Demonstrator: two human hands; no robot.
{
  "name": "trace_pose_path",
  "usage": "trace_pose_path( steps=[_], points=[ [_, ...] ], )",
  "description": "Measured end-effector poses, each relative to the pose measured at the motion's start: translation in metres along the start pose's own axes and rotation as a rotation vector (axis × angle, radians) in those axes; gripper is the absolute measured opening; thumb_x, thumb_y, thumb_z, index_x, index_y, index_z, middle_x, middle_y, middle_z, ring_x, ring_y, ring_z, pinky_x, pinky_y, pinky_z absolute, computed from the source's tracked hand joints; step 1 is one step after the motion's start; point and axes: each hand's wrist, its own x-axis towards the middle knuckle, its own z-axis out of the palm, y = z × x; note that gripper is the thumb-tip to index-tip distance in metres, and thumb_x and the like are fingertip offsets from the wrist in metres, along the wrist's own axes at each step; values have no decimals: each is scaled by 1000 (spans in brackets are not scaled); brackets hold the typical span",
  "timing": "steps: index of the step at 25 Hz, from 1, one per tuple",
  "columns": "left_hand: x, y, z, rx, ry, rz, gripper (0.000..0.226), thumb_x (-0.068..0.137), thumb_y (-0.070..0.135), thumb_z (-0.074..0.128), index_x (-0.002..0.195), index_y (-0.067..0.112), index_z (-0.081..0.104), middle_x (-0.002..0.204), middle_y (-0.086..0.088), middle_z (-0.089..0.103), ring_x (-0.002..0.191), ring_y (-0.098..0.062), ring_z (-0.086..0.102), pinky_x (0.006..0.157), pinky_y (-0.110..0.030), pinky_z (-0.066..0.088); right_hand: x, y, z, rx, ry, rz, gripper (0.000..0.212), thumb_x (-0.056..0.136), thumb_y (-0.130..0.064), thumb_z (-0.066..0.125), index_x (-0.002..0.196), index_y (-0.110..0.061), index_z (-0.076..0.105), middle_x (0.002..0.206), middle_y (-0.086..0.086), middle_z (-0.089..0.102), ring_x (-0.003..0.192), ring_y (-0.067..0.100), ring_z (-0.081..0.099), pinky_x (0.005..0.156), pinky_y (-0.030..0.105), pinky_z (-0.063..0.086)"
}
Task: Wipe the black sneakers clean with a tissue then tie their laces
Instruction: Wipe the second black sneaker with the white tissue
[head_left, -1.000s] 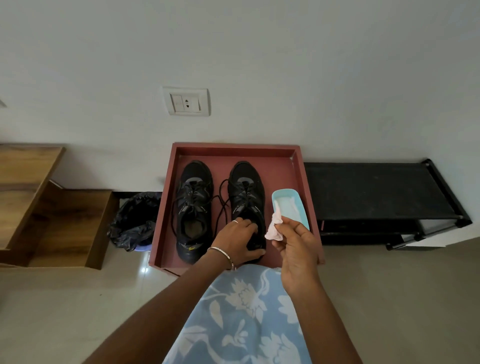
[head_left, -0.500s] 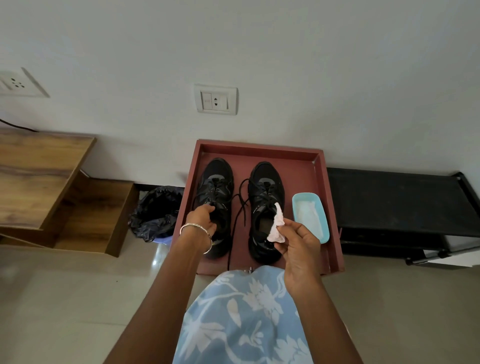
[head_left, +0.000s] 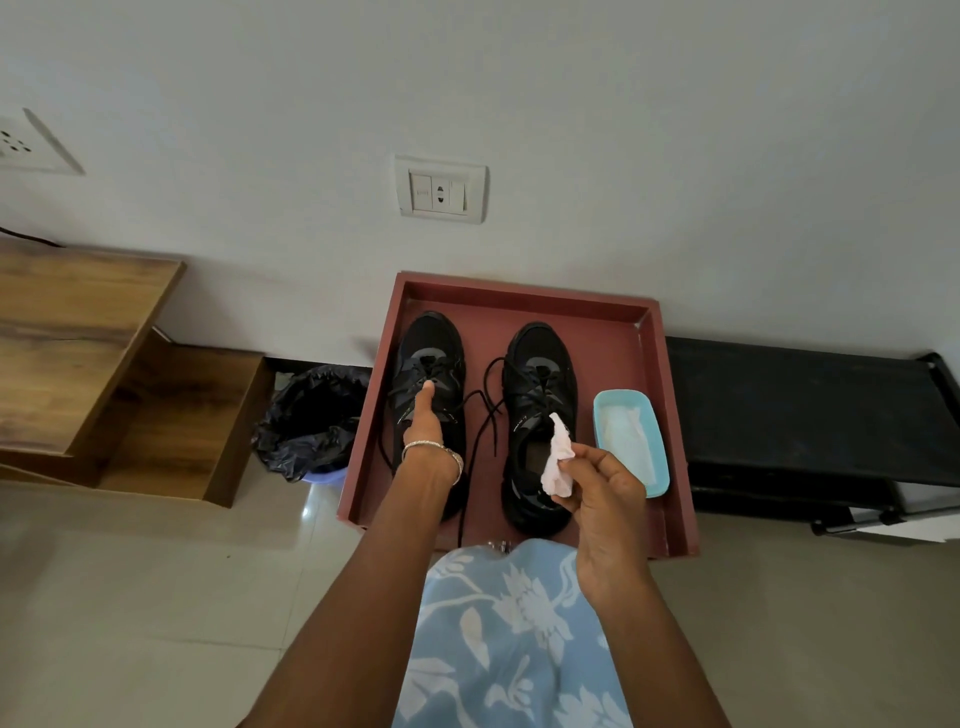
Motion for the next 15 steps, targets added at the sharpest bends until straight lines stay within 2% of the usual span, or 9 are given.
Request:
trace_pose_path(
  steps=[2, 3, 6, 10, 12, 15],
  points=[
    [-7, 2, 1, -121, -54, -11, 30, 84, 37, 73, 100, 11, 72, 109, -9, 72, 84, -21, 67, 73, -32, 54, 1, -5, 2, -33, -19, -35, 16, 90, -2, 64, 87, -15, 74, 91, 4, 74, 89, 20, 67, 78, 34, 55],
    [-10, 3, 1, -158, -67, -21, 21, 87, 29, 70, 98, 11, 72, 112, -9, 72, 82, -20, 67, 72, -31, 54, 0, -7, 2, -50, -28, -57, 17, 89, -2, 64, 86, -15, 74, 89, 2, 75, 89, 20, 67, 79, 34, 55],
    [-32, 4, -14, -201, -145, 18, 32, 91, 24, 63, 118, 10, 70, 125, -12, 69, 92, -22, 66, 84, -31, 52, -10, -15, 2, -95, -88, -131, 13, 91, 0, 62, 92, -10, 70, 84, -3, 76, 87, 18, 70, 74, 30, 56],
    [-94, 11, -41, -240, -354, 25, 25, 94, 22, 55, 107, 9, 71, 110, -13, 72, 93, -23, 67, 87, -33, 52, -35, -22, 9, -21, -289, -185, 14, 95, 2, 60, 103, -8, 64, 98, 8, 73, 82, 21, 69, 69, 33, 61],
    [-137, 18, -53, -240, -485, 22, 32, 95, 25, 51, 112, 7, 71, 113, -15, 72, 99, -26, 67, 93, -37, 50, -52, -26, 18, 45, -396, -240, 14, 93, -3, 62, 106, -8, 61, 106, 7, 71, 86, 20, 68, 71, 35, 62],
    [-191, 25, -68, -200, -620, 9, 44, 94, 28, 51, 126, 3, 65, 127, -20, 67, 114, -33, 63, 91, -42, 48, -73, -37, 33, 134, -470, -273, 16, 91, -4, 58, 106, -11, 58, 123, 0, 67, 92, 15, 68, 64, 30, 60]
  ],
)
